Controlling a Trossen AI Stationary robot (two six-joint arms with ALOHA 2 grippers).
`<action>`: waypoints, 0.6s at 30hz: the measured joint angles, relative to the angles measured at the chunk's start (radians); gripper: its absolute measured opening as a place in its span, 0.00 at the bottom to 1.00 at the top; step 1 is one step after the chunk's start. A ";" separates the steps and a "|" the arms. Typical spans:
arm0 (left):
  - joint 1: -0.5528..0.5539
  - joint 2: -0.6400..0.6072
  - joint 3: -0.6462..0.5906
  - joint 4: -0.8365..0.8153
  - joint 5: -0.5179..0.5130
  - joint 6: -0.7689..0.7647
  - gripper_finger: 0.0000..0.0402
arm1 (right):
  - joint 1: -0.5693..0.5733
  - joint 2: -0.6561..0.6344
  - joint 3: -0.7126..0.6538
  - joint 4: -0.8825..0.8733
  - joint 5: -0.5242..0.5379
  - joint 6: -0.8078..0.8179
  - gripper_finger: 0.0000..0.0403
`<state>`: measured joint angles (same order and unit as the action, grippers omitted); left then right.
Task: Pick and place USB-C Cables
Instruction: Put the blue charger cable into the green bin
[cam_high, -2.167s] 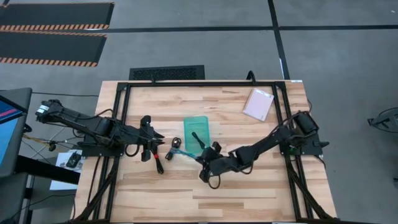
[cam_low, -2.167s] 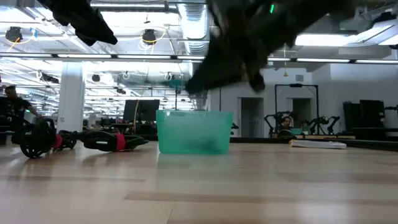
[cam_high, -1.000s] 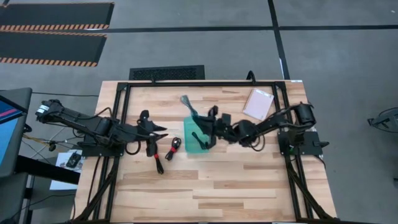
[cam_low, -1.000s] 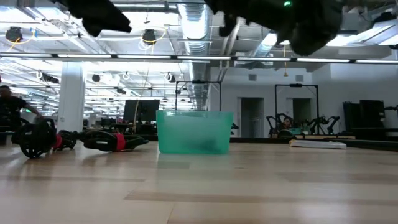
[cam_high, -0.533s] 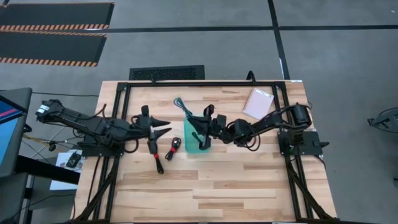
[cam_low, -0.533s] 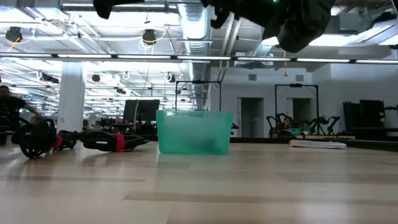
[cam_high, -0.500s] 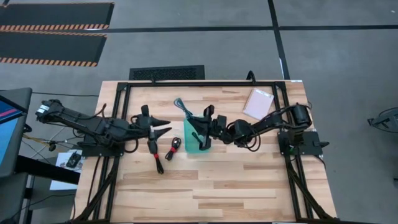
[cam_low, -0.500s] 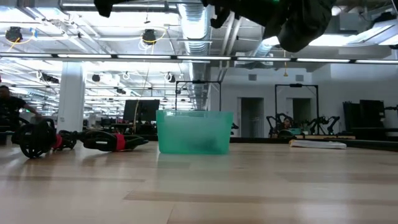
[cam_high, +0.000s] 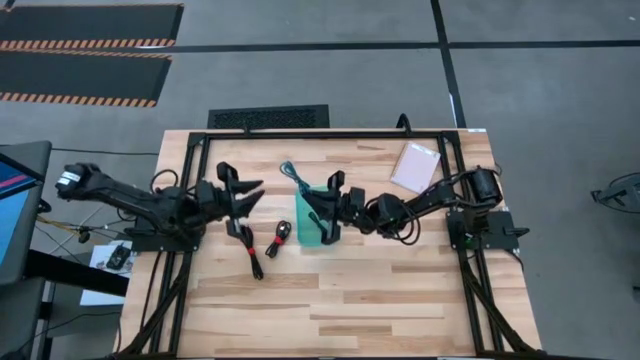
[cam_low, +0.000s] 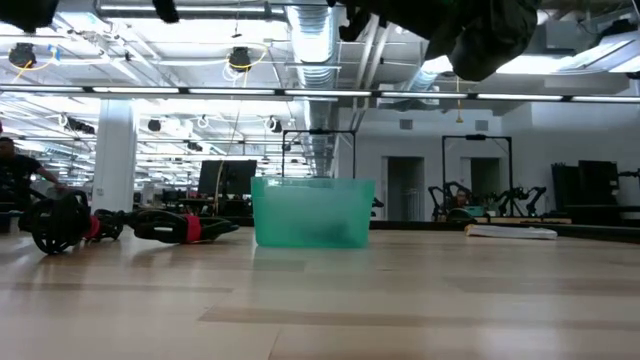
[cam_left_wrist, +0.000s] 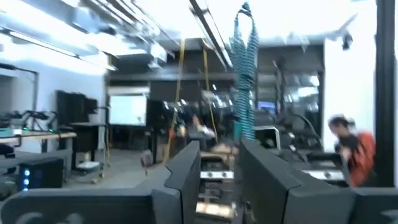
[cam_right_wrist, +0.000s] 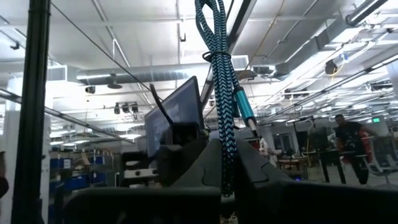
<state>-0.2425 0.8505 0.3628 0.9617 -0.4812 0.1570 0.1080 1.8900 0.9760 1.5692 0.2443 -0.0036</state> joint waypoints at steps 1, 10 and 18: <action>0.009 0.000 -0.018 0.026 0.006 -0.008 0.27 | -0.002 0.000 0.000 0.000 0.000 0.004 0.05; 0.074 0.033 -0.024 0.023 0.101 -0.056 0.51 | -0.007 0.000 0.000 0.000 -0.008 0.033 0.05; 0.143 0.080 0.039 0.013 0.183 -0.092 0.67 | -0.027 0.000 0.000 0.000 -0.005 0.040 0.05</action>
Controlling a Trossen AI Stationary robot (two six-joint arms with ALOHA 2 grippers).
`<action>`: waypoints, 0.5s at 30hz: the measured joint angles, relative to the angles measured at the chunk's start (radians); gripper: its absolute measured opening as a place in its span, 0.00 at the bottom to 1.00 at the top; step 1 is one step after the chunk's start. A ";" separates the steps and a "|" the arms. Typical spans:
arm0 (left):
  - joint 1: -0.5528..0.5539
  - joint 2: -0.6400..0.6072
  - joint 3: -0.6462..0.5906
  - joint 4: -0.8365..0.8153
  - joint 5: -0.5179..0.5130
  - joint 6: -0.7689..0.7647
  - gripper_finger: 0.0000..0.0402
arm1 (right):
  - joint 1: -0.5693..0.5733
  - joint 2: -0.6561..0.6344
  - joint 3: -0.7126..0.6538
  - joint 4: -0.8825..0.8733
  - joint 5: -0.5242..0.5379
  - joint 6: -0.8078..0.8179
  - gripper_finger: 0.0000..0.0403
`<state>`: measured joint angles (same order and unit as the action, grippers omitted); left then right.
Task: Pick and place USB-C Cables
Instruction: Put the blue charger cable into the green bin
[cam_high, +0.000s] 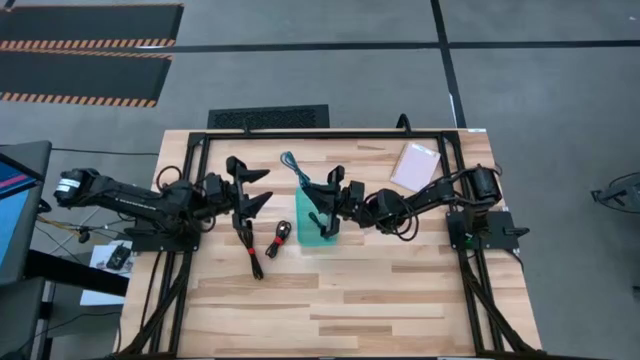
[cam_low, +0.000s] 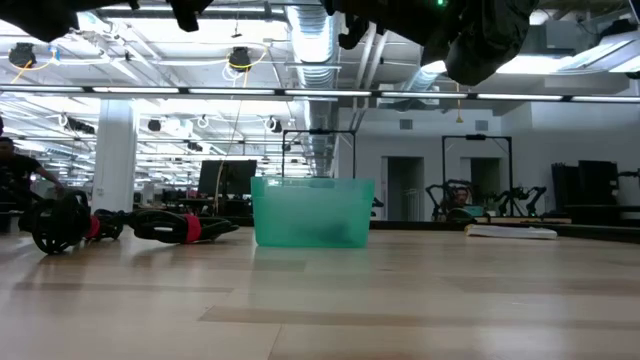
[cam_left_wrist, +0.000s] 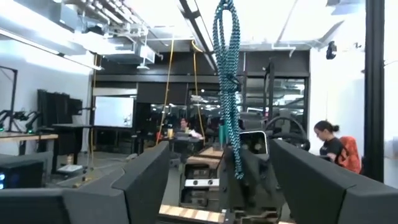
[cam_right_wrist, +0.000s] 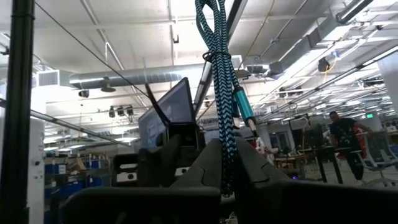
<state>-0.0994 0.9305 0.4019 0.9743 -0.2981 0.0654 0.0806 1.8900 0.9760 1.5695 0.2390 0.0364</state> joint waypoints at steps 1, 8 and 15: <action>0.006 0.004 0.005 -0.006 0.002 0.000 0.68 | 0.001 0.000 0.000 0.000 0.000 0.000 0.05; 0.052 0.008 0.010 -0.010 0.019 -0.018 0.68 | -0.003 0.000 0.000 -0.005 -0.002 0.018 0.05; 0.123 0.008 0.010 -0.014 0.104 -0.107 0.68 | -0.012 0.000 0.000 -0.006 -0.003 0.019 0.06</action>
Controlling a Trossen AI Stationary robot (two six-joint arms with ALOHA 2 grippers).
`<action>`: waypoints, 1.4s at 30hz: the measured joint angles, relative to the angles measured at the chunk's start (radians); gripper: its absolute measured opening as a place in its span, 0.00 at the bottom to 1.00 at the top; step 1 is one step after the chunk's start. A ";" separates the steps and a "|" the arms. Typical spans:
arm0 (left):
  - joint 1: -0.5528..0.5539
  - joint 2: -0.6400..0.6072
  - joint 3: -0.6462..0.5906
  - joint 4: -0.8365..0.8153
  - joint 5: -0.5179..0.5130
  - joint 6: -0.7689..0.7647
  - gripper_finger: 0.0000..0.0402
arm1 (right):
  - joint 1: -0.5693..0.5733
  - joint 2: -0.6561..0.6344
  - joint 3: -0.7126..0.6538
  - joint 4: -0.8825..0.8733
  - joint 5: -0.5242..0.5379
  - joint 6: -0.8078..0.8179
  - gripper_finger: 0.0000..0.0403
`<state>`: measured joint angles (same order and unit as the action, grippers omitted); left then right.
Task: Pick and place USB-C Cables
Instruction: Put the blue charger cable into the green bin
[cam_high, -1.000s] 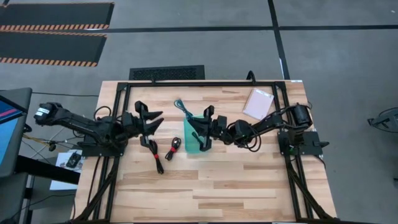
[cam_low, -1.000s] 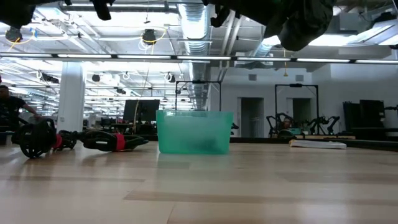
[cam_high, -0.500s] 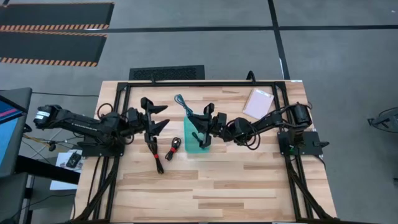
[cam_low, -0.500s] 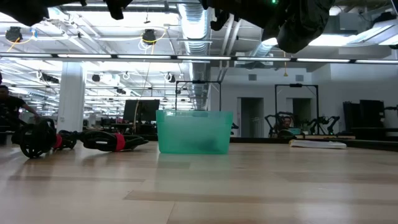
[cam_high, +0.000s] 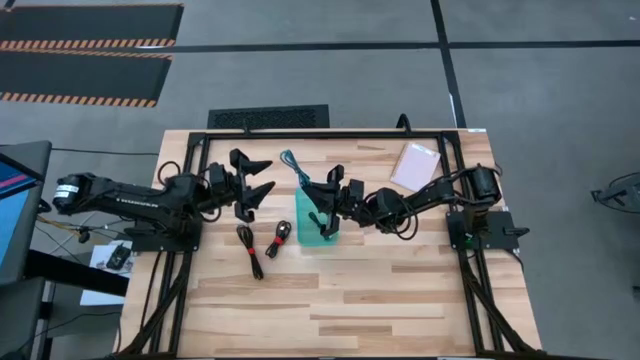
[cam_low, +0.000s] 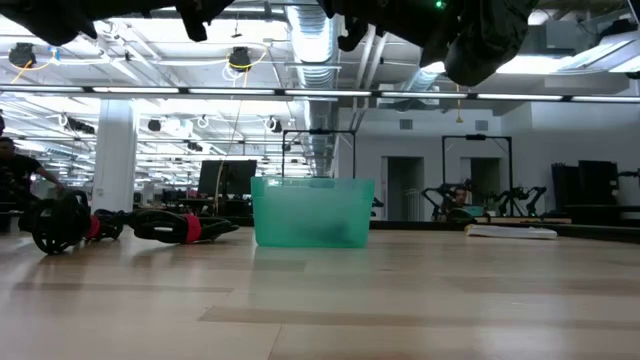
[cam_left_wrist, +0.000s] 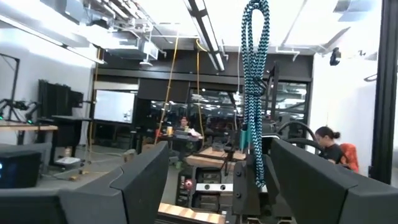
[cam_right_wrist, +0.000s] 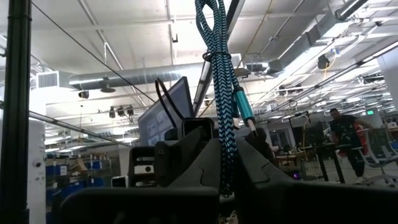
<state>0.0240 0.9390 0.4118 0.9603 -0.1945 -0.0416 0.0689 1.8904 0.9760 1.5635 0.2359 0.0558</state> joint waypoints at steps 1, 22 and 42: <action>0.006 0.000 0.000 -0.001 0.009 -0.009 0.68 | 0.000 0.000 0.000 0.000 0.000 -0.001 0.06; 0.011 0.026 0.002 0.043 0.039 -0.026 0.68 | 0.001 0.001 0.000 -0.050 -0.027 0.048 0.07; 0.019 0.176 0.165 0.005 0.144 0.013 0.68 | -0.005 0.001 0.000 -0.087 -0.027 0.042 0.08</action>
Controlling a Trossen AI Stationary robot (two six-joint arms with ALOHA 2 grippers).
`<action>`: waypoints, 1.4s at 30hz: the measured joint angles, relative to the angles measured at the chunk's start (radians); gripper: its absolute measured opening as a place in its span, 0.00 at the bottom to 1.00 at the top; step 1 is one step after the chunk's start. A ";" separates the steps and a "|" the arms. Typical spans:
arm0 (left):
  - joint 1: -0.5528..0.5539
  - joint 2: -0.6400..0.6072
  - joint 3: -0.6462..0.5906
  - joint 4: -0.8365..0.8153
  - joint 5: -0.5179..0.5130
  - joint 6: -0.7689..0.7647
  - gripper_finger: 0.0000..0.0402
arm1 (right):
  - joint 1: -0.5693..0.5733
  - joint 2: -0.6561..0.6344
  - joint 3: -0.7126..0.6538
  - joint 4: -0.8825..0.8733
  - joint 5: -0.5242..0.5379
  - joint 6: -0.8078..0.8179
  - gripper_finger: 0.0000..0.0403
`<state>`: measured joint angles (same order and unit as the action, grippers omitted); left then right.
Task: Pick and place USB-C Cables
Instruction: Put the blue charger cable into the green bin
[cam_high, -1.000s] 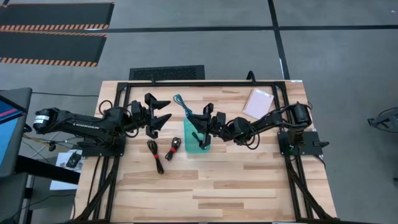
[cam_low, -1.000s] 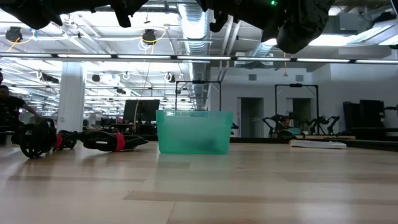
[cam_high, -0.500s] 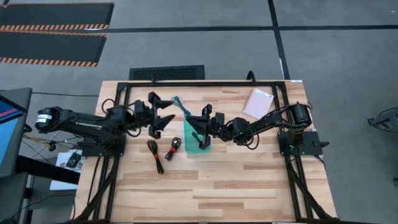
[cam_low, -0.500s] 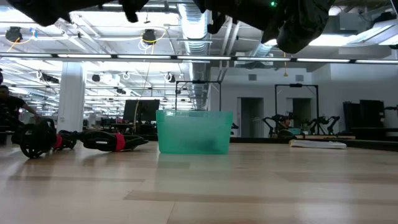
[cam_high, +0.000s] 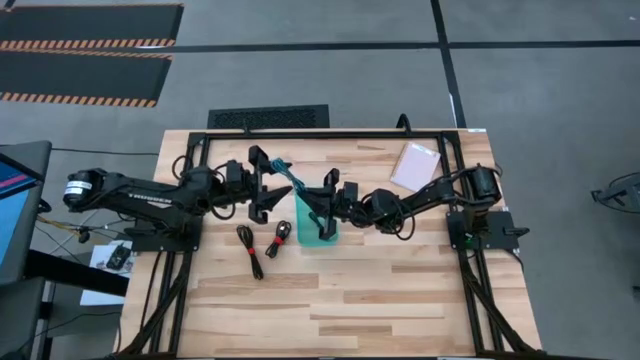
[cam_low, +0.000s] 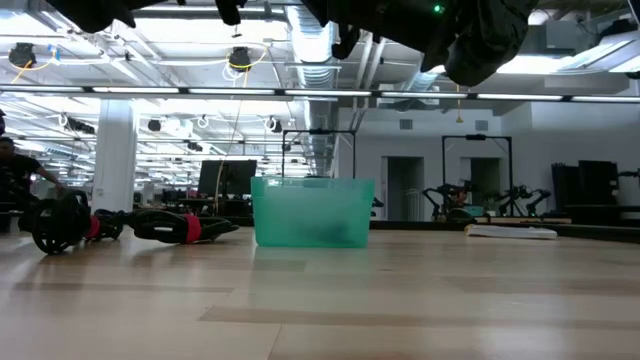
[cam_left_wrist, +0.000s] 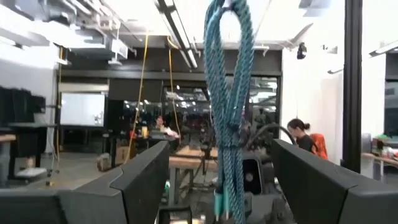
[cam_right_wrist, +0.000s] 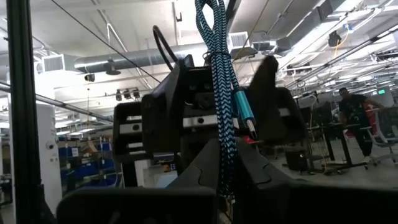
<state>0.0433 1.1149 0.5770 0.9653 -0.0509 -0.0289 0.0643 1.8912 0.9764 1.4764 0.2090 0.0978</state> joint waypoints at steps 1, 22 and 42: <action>0.004 0.000 0.004 -0.004 0.000 0.003 0.68 | -0.002 0.000 0.000 0.001 0.000 0.000 0.08; 0.042 0.043 0.085 -0.088 0.096 -0.037 0.42 | 0.008 0.000 0.000 -0.006 0.000 0.007 0.08; 0.042 0.043 0.083 -0.152 0.067 -0.044 0.01 | -0.006 -0.002 0.000 -0.066 0.037 0.056 0.11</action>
<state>0.0853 1.1576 0.6599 0.8129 0.0163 -0.0727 0.0580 1.8893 0.9765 1.4105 0.2460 0.1535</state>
